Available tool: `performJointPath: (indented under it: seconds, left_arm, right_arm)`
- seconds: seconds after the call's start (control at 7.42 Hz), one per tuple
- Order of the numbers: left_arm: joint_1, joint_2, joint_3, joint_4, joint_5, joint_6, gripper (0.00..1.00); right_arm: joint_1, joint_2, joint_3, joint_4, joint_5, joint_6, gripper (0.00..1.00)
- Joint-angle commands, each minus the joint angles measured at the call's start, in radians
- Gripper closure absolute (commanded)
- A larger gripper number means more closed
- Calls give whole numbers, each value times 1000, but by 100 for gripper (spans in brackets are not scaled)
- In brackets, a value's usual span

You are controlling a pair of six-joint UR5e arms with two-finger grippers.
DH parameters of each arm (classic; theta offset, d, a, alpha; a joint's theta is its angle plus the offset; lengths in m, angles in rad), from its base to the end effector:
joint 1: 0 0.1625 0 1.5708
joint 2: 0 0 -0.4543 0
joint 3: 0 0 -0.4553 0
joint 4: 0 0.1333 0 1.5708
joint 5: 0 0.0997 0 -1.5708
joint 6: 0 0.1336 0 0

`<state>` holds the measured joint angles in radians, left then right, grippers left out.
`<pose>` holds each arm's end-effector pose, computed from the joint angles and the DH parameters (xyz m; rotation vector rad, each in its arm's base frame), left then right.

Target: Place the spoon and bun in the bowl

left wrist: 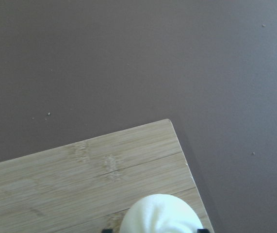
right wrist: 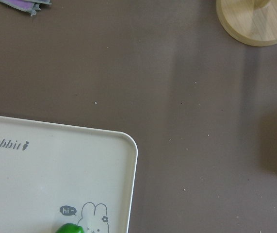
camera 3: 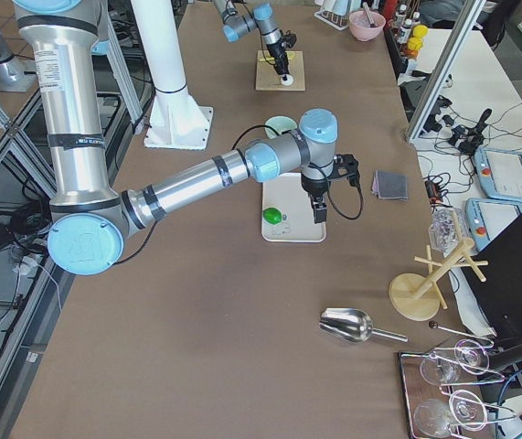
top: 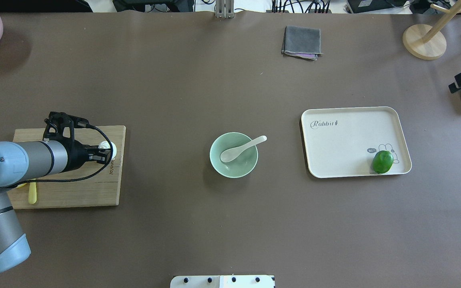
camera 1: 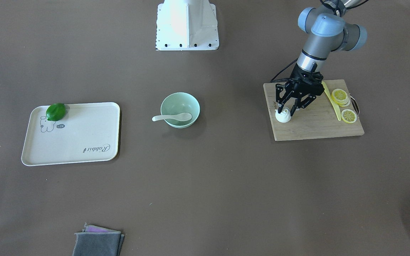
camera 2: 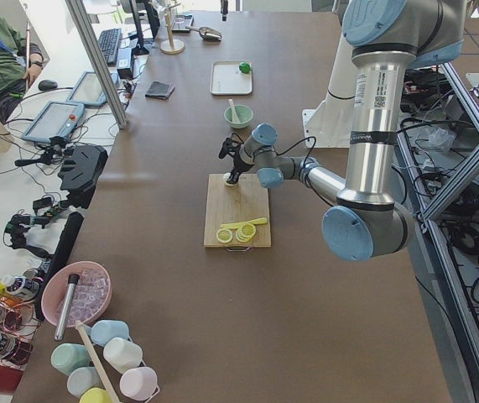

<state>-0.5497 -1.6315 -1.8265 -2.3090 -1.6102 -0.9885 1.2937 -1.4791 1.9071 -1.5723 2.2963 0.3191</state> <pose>0.4665 -0.4360 0.4535 0.5354 0.9092 0.0503 -0.1179 -0.5777 0.4757 0.1797 -0.8021 -0.1151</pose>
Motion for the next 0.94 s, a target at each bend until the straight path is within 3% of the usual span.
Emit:
performJointPath:
  seconds: [0.0, 0.27, 0.54, 0.81]
  left_arm:
    - [0, -31, -36, 2, 0, -31, 100]
    - [4, -144, -37, 63, 19, -149, 100]
    - [119, -340, -27, 199, 115, -279, 100]
    - [201, -541, 83, 289, 212, -372, 100]
  right_arm:
    - [2, -12, 1, 0, 0, -2, 0]
    - [42, -87, 9, 2, -3, -43, 0]
    - [99, -144, 9, 2, -5, -48, 0]
    - [107, -150, 10, 2, -5, -46, 0]
